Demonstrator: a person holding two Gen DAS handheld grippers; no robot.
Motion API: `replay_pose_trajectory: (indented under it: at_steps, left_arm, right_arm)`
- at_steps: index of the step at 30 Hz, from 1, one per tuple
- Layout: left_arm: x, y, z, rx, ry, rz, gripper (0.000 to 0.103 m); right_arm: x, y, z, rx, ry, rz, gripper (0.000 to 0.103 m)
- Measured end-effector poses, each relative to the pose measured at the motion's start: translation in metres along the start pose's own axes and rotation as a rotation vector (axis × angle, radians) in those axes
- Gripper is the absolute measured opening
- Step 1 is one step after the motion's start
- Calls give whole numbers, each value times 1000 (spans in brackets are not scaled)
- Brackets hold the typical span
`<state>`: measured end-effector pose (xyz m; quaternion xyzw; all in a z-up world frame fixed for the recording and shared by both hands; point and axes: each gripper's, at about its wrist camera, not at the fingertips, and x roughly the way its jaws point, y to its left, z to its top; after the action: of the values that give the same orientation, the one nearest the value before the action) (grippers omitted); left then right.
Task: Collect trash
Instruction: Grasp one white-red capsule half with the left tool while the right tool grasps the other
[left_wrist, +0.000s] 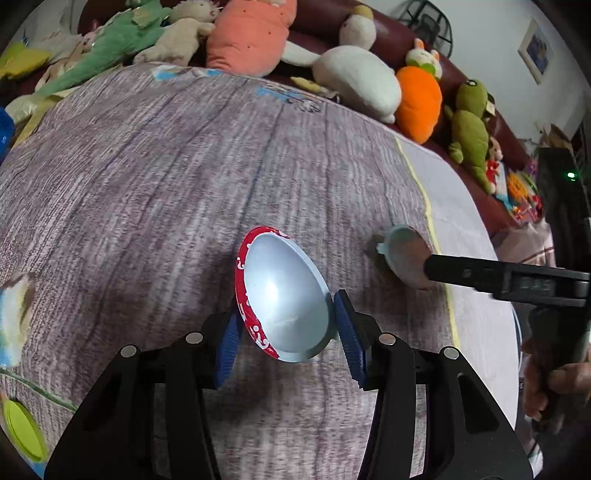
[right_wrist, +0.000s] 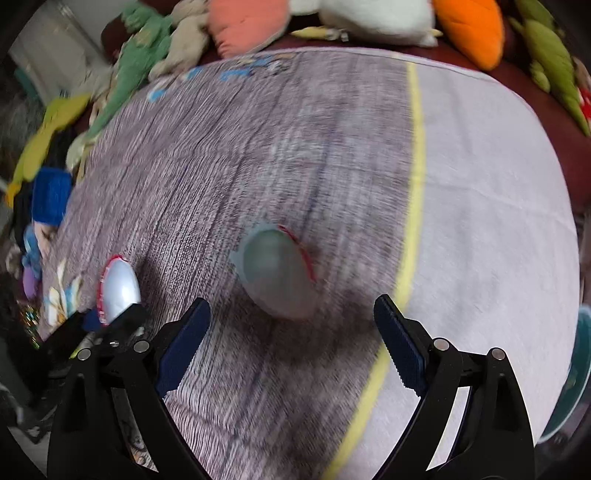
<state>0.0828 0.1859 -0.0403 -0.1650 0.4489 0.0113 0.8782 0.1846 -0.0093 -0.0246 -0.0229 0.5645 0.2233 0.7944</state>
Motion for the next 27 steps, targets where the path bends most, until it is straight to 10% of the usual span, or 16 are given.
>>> replay_pose_trajectory:
  at_steps: [6,9,27]
  left_arm:
    - [5,13,0,-25,20,5,49]
    - [9,12,1,-23,30,0,49]
    - [11,-94,-5,146,53,-76,49]
  right_arm:
    - [29,14,11,-65,21,-25,77]
    - [40,11,12,-70,35,-27,52]
    - [-39,-62,-31,99,-89,7,49]
